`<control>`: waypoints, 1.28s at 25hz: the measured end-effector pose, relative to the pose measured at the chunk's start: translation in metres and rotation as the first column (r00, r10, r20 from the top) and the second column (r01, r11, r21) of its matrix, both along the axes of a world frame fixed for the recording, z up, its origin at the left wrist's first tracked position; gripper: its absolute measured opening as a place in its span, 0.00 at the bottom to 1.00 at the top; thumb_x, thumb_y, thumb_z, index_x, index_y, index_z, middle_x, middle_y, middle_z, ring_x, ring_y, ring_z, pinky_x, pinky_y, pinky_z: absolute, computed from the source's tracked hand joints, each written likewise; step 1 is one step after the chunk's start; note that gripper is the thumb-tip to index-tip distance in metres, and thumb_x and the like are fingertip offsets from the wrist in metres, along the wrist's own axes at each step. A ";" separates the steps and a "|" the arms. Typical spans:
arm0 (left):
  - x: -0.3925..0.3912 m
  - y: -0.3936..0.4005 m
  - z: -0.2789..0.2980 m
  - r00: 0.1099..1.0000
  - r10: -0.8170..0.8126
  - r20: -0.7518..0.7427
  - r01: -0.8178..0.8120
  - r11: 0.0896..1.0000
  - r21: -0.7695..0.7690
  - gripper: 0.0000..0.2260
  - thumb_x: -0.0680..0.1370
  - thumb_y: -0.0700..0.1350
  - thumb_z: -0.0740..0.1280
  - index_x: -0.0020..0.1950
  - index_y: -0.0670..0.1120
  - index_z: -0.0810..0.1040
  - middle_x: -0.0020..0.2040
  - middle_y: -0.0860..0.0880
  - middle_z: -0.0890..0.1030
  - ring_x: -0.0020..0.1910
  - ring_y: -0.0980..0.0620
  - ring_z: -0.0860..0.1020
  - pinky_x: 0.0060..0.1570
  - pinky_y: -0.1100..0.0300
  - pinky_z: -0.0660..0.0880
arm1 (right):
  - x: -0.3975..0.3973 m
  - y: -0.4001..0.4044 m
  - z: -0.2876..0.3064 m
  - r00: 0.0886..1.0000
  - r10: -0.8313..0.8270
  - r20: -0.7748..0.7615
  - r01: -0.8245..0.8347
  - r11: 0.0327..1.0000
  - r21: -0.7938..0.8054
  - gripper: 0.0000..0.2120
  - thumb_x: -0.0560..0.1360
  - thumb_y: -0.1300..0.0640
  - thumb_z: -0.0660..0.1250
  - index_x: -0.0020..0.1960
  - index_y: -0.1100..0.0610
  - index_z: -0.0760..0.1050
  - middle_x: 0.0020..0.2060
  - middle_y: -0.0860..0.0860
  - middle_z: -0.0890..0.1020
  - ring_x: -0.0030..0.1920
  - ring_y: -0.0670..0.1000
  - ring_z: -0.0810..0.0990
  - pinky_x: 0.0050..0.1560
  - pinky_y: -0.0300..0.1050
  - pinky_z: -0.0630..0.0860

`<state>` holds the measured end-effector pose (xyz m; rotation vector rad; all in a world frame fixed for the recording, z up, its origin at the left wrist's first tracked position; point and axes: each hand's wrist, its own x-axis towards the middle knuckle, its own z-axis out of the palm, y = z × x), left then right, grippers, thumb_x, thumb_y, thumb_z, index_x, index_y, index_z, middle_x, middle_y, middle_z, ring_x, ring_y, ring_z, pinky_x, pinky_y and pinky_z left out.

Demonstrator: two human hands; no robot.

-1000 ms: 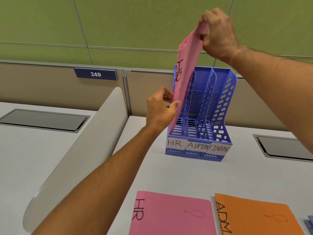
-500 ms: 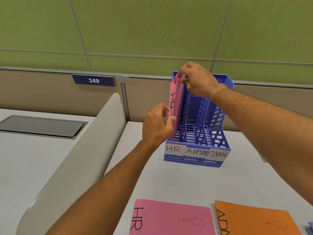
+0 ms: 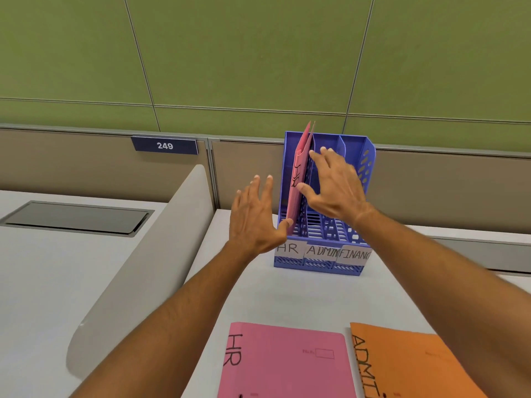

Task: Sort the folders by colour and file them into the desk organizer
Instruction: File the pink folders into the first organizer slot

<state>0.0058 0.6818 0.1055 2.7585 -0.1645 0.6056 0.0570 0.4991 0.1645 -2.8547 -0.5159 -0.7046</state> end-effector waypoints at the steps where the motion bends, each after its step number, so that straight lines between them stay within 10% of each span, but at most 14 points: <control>1: -0.008 0.001 -0.001 1.000 0.005 -0.008 -0.005 1.000 0.011 0.44 0.72 0.66 0.63 0.79 0.49 0.46 0.79 0.42 0.50 0.78 0.42 0.51 0.74 0.45 0.48 | -0.012 -0.002 -0.006 1.000 -0.007 -0.007 0.007 1.000 -0.007 0.39 0.74 0.36 0.61 0.77 0.56 0.56 0.75 0.59 0.61 0.76 0.59 0.59 0.71 0.60 0.62; 24: -0.224 0.025 -0.138 0.902 0.153 -0.403 -0.105 0.985 0.139 0.49 0.71 0.70 0.59 0.78 0.47 0.36 0.79 0.41 0.40 0.78 0.44 0.41 0.76 0.45 0.44 | -0.241 -0.011 -0.182 0.916 -0.054 -0.397 0.034 0.998 -0.055 0.48 0.71 0.27 0.48 0.79 0.56 0.38 0.78 0.59 0.42 0.78 0.57 0.41 0.77 0.58 0.39; 32: -0.251 0.027 -0.162 0.806 0.278 -0.523 -0.211 0.960 0.185 0.36 0.69 0.69 0.61 0.66 0.44 0.67 0.63 0.44 0.69 0.63 0.44 0.68 0.58 0.50 0.70 | -0.276 -0.008 -0.222 0.792 -0.051 -0.608 0.000 0.996 -0.084 0.48 0.71 0.28 0.51 0.79 0.55 0.41 0.79 0.58 0.44 0.79 0.57 0.44 0.77 0.60 0.45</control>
